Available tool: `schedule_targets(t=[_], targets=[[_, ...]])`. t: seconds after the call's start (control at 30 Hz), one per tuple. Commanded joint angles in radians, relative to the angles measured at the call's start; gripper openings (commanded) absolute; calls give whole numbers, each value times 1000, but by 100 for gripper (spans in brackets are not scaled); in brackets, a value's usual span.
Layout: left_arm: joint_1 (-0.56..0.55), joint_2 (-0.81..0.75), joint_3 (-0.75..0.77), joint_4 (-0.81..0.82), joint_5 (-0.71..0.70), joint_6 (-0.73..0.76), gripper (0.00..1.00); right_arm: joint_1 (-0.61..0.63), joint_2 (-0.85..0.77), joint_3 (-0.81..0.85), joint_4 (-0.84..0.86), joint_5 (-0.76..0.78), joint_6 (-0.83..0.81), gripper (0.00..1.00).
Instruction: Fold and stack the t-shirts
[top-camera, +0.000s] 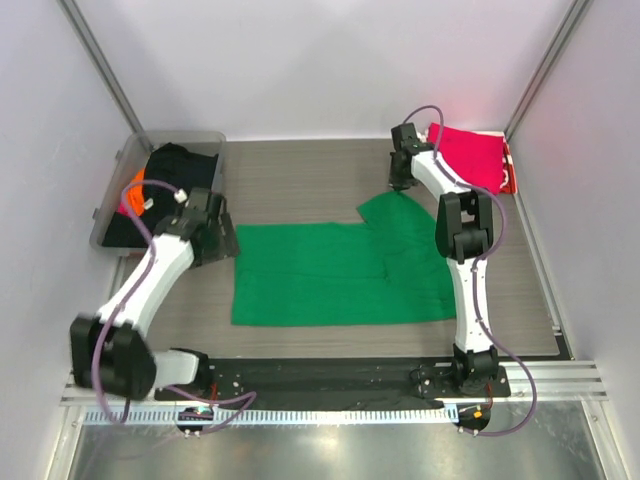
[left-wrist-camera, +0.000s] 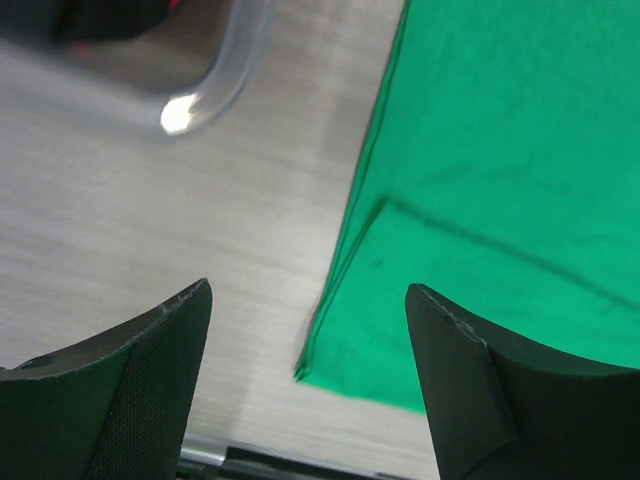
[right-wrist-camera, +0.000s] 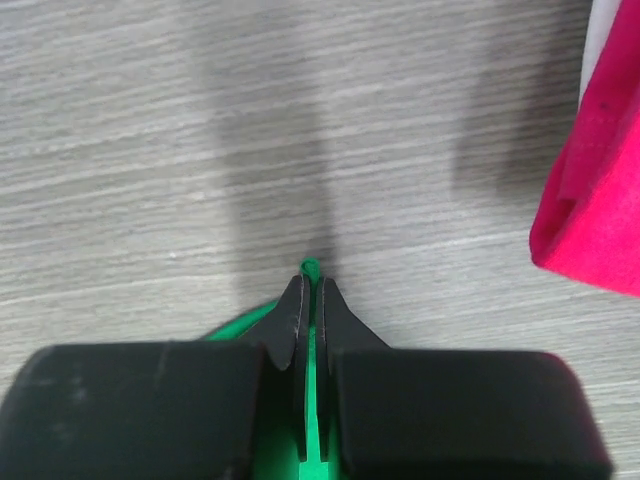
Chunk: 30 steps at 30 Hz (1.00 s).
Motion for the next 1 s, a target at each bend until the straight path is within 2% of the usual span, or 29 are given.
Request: schedule_targets(t=[0.0,0.17,0.43,0.57,0.77,0.87,0.97], targets=[[-4,219,160,135,2,-14,78,7,-77,-40,-16,-18,11,1],[-2,572,407,133,-9,-29,72,5,-221,-126,-13,-47,31,1],[1,864,652,76,-37,-54,62,10,-378,-249,3,-111,62,1],[1,918,676,52,-66,-78,57,10,-413,-279,3,-130,65,1],[-1,928,585,72,-74,-134,51,9,-435,-307,7,-141,69,1],[-1,933,568,84,-72,-141,45,12,-441,-315,7,-145,73,1],[1,941,578,87,-67,-140,32,10,-458,-324,7,-141,80,1]])
